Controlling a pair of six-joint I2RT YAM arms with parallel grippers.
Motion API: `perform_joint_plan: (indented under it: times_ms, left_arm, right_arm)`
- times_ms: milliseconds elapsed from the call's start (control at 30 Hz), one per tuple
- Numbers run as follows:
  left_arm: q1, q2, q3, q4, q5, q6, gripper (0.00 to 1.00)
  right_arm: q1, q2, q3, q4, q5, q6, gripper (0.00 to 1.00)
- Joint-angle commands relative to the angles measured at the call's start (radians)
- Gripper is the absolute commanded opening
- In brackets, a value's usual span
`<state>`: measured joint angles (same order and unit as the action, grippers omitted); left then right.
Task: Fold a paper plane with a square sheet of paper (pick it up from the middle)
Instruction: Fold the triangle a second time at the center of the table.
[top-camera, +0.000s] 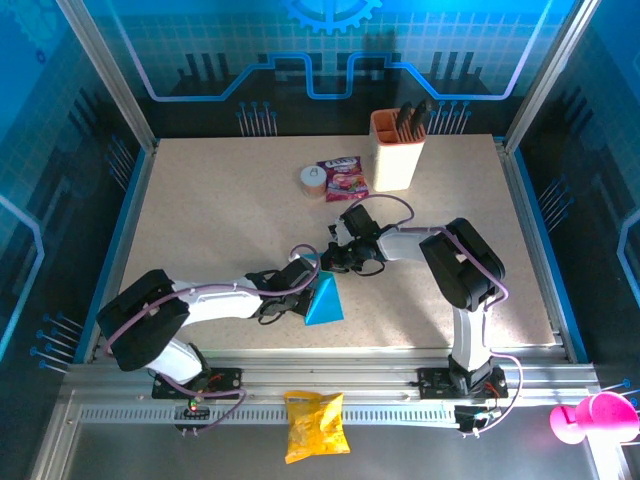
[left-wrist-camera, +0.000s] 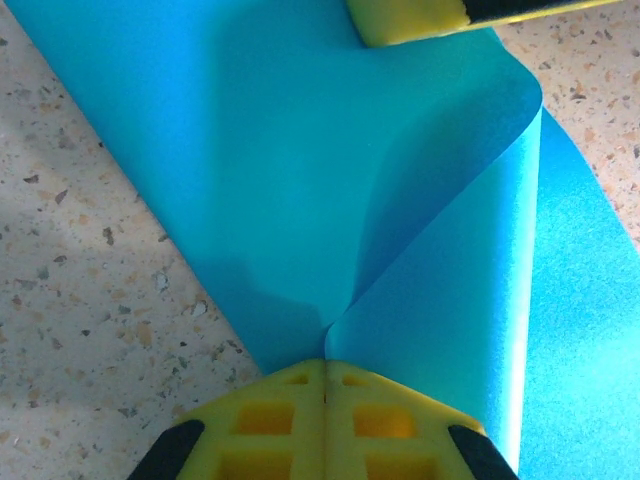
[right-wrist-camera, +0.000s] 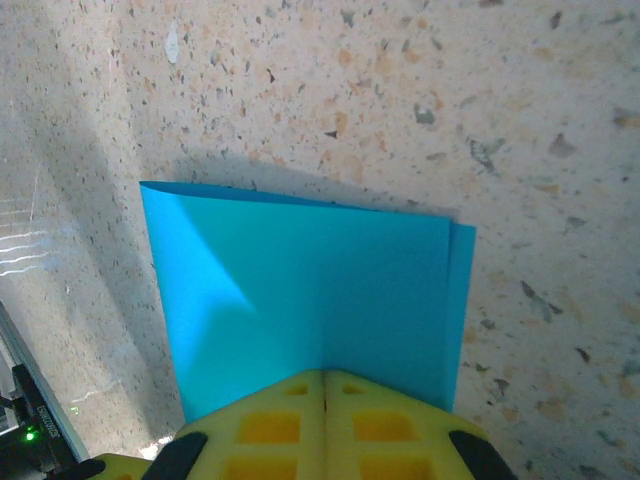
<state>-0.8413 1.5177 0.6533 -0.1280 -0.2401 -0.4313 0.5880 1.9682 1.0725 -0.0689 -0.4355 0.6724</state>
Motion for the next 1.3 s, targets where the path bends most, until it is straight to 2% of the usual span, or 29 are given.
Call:
perform_joint_plan:
  times_ms: [0, 267, 833, 900, 1067, 1167, 1267]
  left_arm:
    - [0.007, 0.010, 0.024, -0.005, -0.003, -0.007, 0.00]
    - [0.006, -0.030, 0.018, -0.001, 0.015, -0.021, 0.00]
    - [0.007, 0.016, 0.010, 0.016, 0.030, -0.018, 0.00]
    - [0.007, 0.022, 0.005, 0.022, 0.036, -0.018, 0.00]
    - [0.007, 0.034, 0.002, 0.027, 0.039, -0.020, 0.00]
    - [0.007, 0.038, 0.005, 0.027, 0.042, -0.021, 0.00]
    - [0.008, 0.034, 0.006, 0.028, 0.044, -0.020, 0.00]
  right_arm:
    - [0.001, 0.072, -0.048, -0.091, 0.086, -0.005, 0.00]
    - [0.000, 0.067, -0.052, -0.091, 0.084, -0.005, 0.00]
    - [-0.002, 0.036, -0.040, -0.098, 0.063, 0.005, 0.00]
    - [-0.005, 0.010, -0.029, -0.109, 0.053, 0.006, 0.06]
    - [-0.017, -0.094, -0.003, -0.141, 0.052, 0.009, 0.31]
    - [-0.026, -0.160, -0.016, -0.150, 0.055, 0.017, 0.33]
    - [-0.025, -0.222, -0.063, -0.133, 0.055, 0.039, 0.31]
